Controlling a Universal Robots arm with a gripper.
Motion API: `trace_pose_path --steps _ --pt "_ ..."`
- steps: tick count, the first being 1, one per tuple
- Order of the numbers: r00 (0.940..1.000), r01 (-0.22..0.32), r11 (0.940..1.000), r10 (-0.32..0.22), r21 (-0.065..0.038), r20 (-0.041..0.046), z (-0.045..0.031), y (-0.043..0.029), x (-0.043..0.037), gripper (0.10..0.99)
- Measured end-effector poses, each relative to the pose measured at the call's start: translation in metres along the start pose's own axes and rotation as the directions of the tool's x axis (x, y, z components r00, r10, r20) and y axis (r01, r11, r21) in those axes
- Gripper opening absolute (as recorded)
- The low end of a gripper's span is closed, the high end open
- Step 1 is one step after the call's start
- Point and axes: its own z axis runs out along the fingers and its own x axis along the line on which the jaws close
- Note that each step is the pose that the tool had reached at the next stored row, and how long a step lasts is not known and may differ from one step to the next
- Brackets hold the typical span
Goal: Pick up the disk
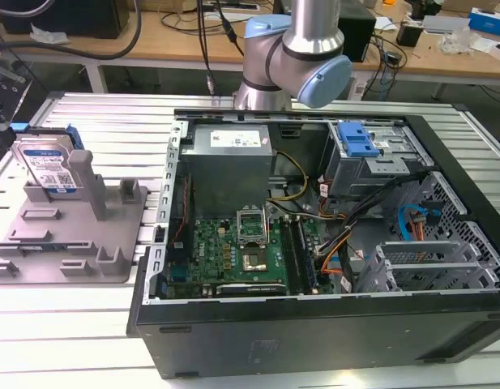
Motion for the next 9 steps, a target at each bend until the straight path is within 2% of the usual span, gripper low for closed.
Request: trace_pose_path --steps 3,5,7,9 --pt "0.9982 0.060 0.9982 -0.060 0.000 -0.0022 0.0001 0.0000 0.0000 0.106" --pt "0.9944 0.106 0.9944 -0.106 0.000 -0.0040 0.0003 0.0000 0.0000 0.106" --pt "0.9824 0.187 0.9824 -0.187 -0.001 -0.0071 0.0005 0.0000 0.0000 0.106" --pt "0.9610 0.276 0.9611 -0.276 -0.001 -0.0106 0.0012 0.0000 0.0000 0.106"
